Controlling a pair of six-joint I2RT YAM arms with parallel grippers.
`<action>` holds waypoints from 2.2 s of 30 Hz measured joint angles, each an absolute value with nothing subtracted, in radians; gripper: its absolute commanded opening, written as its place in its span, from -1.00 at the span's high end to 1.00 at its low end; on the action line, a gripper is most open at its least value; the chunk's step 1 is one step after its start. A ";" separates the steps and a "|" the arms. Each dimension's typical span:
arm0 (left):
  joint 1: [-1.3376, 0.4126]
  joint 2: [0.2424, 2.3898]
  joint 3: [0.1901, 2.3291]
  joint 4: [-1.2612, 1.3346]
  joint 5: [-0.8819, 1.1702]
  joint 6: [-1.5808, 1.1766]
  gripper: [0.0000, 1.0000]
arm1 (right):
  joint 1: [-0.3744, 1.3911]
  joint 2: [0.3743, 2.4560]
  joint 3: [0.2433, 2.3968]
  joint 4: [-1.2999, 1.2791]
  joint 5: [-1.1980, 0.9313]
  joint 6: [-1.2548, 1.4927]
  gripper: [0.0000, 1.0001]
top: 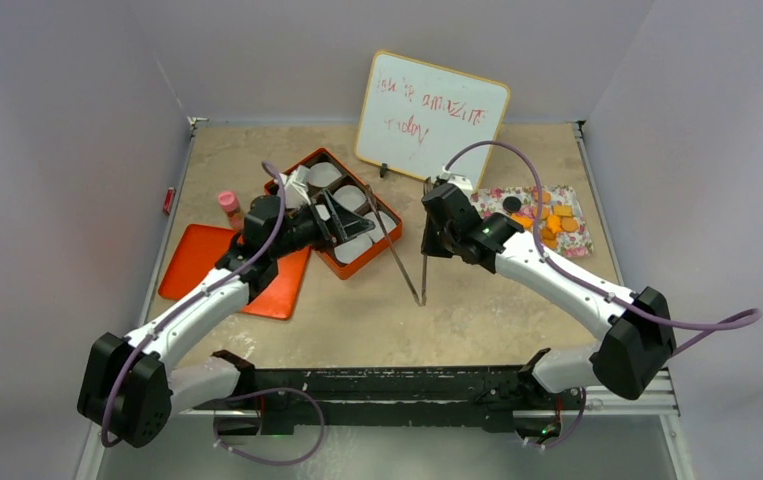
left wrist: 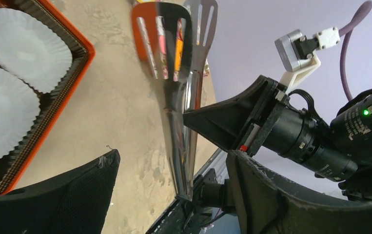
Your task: Pack the cookies
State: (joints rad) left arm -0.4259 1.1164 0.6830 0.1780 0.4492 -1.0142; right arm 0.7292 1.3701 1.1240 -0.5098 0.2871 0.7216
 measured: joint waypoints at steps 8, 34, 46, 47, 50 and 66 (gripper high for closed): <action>-0.474 1.176 0.683 0.241 0.411 -1.039 -0.47 | 0.729 1.375 1.128 -0.480 0.266 0.722 1.00; -0.552 1.290 0.701 0.394 0.282 -1.164 0.40 | 0.730 1.375 1.127 -0.411 0.215 0.756 1.00; -0.553 1.305 0.700 0.428 0.283 -1.196 1.00 | 0.729 1.353 1.091 -0.368 0.194 0.774 0.56; -0.553 1.305 0.699 0.432 0.283 -1.206 1.00 | 0.729 1.345 1.080 -0.357 0.190 0.775 0.46; -0.553 1.304 0.691 0.448 0.283 -1.239 1.00 | 0.729 1.314 1.041 -0.321 0.184 0.775 0.10; -0.553 1.246 0.672 0.393 0.219 -1.353 1.00 | 0.734 1.134 0.962 -0.202 0.078 0.585 -0.98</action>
